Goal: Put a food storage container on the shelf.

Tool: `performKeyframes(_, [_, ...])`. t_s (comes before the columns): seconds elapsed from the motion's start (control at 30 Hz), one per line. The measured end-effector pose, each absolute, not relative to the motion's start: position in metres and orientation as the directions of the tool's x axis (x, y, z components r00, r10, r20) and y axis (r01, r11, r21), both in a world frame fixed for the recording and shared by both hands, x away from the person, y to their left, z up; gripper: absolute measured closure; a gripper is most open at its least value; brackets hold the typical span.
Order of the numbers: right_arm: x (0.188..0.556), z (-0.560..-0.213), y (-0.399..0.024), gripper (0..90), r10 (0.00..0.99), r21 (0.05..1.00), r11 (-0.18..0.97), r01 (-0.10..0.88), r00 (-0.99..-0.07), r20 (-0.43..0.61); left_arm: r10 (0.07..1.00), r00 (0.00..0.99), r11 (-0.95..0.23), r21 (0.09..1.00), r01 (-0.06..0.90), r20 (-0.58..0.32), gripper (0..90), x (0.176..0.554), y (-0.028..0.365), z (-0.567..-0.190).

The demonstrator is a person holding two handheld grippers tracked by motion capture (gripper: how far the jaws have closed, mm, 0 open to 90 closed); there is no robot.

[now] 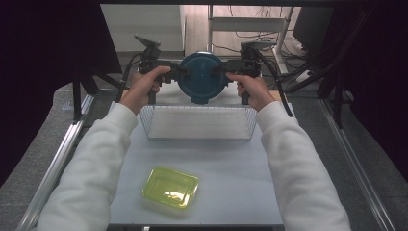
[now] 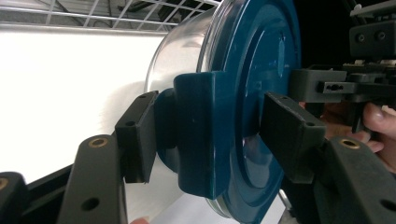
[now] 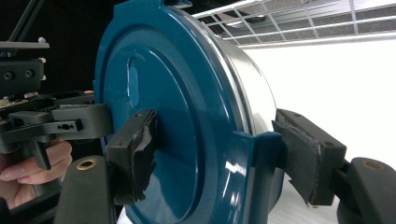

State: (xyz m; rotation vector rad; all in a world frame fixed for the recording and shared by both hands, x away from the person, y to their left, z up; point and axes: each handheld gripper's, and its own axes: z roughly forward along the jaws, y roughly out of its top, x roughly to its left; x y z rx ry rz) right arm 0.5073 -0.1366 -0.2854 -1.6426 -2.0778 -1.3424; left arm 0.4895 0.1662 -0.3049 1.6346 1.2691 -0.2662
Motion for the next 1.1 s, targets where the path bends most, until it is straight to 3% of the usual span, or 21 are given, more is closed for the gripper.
performKeyframes(0.7, [0.532, -0.305, -0.14, 31.1, 0.674, 0.465, -0.084, 0.881, -0.294, 0.678, 0.525, 0.312, 0.159, 0.451, 0.878, -0.792, 35.6, 0.519, 0.171, -0.332])
performKeyframes(0.93, [0.532, -0.307, -0.14, 30.5, 0.672, 0.478, -0.096, 0.873, -0.297, 0.678, 0.528, 0.341, 0.163, 0.487, 0.858, -0.777, 34.1, 0.516, 0.17, -0.334])
performKeyframes(1.03, [0.528, -0.306, -0.136, 22.1, 0.679, 0.502, -0.104, 0.858, -0.307, 0.666, 0.602, 0.385, 0.173, 0.586, 0.792, -0.699, 27.9, 0.508, 0.167, -0.33])
performKeyframes(1.1, [0.526, -0.305, -0.135, 19.0, 0.68, 0.516, -0.118, 0.849, -0.309, 0.665, 0.601, 0.4, 0.184, 0.607, 0.773, -0.692, 24.3, 0.504, 0.167, -0.328])
